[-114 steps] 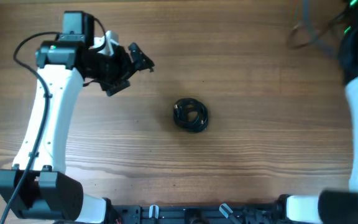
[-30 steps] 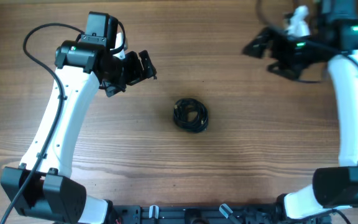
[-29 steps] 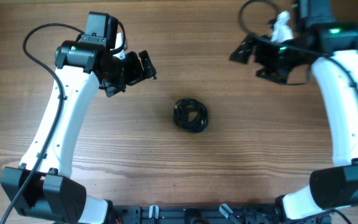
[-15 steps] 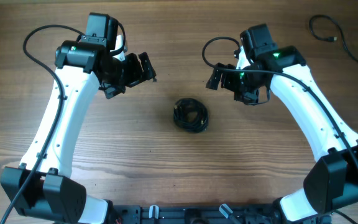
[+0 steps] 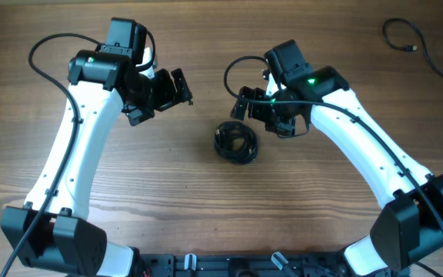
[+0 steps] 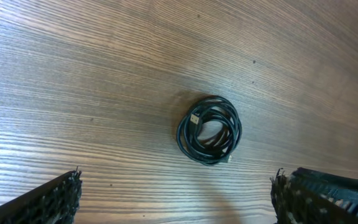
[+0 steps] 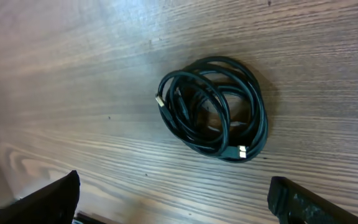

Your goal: Untangle cables

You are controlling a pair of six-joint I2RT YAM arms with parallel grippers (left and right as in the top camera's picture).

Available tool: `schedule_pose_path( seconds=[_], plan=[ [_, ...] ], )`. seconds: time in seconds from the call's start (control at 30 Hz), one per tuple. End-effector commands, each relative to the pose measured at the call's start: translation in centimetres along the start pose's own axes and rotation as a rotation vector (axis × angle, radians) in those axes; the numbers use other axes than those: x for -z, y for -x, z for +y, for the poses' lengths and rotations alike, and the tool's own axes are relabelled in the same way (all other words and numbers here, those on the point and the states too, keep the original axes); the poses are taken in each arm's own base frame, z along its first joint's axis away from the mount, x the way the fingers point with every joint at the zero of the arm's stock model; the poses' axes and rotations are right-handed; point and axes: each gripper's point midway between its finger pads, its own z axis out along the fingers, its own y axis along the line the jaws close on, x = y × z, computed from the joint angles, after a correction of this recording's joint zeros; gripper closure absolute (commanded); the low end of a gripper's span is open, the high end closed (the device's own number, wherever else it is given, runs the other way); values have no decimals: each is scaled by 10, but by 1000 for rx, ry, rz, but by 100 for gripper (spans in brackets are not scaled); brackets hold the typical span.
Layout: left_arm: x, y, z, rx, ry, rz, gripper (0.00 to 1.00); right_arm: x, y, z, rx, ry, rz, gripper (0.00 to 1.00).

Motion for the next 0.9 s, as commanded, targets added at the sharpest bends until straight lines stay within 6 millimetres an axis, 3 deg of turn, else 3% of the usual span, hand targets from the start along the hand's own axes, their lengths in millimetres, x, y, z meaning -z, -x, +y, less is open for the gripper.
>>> schedule_pose_path(
  seconds=[0.0, 0.2, 0.3, 0.43, 0.47, 0.53, 0.63, 0.73, 0.87],
  plan=[
    [3, 5, 3, -5, 24, -28, 0, -5, 1, -3, -36, -13, -8, 0],
    [-17, 6, 10, 9, 57, 19, 0, -5, 12, 8, 1, 26, -52, 1],
    [-21, 8, 14, 12, 80, 20, 0, -6, 9, 8, 82, 19, -45, 11],
    [-20, 10, 18, 26, 85, 20, 0, -8, 24, -12, 340, -184, -153, 13],
    [-20, 10, 19, 26, 86, 20, 0, -10, 28, -16, 416, -236, -171, 9],
    [-20, 10, 18, 26, 85, 20, 0, -19, 27, -15, 518, -246, -145, 3],
    [-20, 8, 19, 28, 89, 26, 0, -46, 25, -29, 504, -276, -75, 5],
    [-20, 8, 20, 28, 90, 28, 0, -73, 19, -38, 491, -275, 1, 26],
    [-20, 9, 19, 27, 88, 24, 0, -88, 17, -39, 503, -254, 31, 35]
  ],
)
